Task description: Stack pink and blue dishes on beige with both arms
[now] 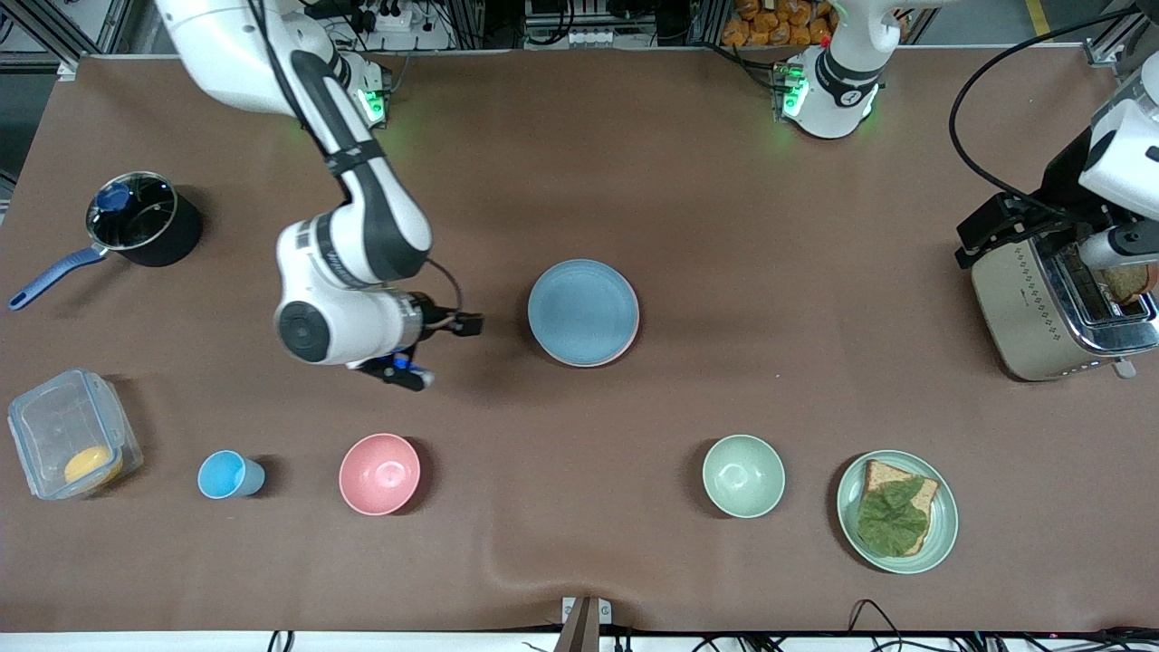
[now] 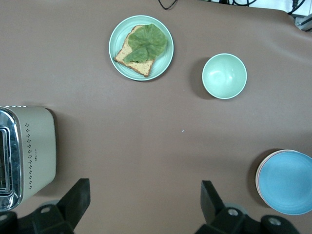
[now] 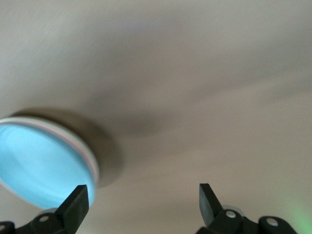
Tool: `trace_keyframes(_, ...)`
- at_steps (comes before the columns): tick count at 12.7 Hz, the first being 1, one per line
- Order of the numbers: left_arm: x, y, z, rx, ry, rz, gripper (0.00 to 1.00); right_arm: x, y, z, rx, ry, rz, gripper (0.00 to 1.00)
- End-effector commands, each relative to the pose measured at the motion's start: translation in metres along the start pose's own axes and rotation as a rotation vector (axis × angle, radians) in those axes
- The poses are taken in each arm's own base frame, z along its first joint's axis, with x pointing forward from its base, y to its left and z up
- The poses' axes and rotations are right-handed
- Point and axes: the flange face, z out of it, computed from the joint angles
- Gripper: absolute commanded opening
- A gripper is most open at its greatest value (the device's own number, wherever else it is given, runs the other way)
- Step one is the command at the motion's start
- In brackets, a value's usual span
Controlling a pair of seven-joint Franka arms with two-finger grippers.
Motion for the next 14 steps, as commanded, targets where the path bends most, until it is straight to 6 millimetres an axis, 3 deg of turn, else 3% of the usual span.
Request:
trace_keyframes(1, -0.008, -0.007, -0.021, -0.013, 0.020, 0.009, 1.00, 0.020, 0.064, -0.040, 0.005, 0.005, -0.068, 1.00)
trace_keyframes(4, -0.012, -0.008, -0.021, -0.004, 0.005, 0.008, 1.00, 0.049, 0.160, -0.080, 0.048, -0.022, -0.220, 1.00)
trace_keyframes(5, -0.014, -0.013, -0.018, 0.006, -0.024, 0.019, 1.00, 0.046, 0.184, -0.090, 0.007, -0.017, -0.246, 1.00)
trace_keyframes(6, -0.011, -0.029, -0.018, 0.019, -0.027, 0.024, 1.00, 0.031, 0.200, -0.104, -0.045, 0.009, -0.278, 1.00)
trace_keyframes(9, -0.010, -0.041, -0.003, 0.027, -0.084, 0.094, 1.00, 0.006, 0.225, -0.144, -0.154, 0.086, -0.375, 1.00)
trace_keyframes(11, -0.010, -0.044, 0.011, 0.032, -0.117, 0.097, 1.00, -0.013, 0.245, -0.184, -0.187, 0.157, -0.432, 1.00)
trace_keyframes(14, -0.007, -0.043, 0.017, 0.030, -0.131, 0.107, 1.00, -0.059, 0.251, -0.235, -0.247, 0.249, -0.438, 1.00)
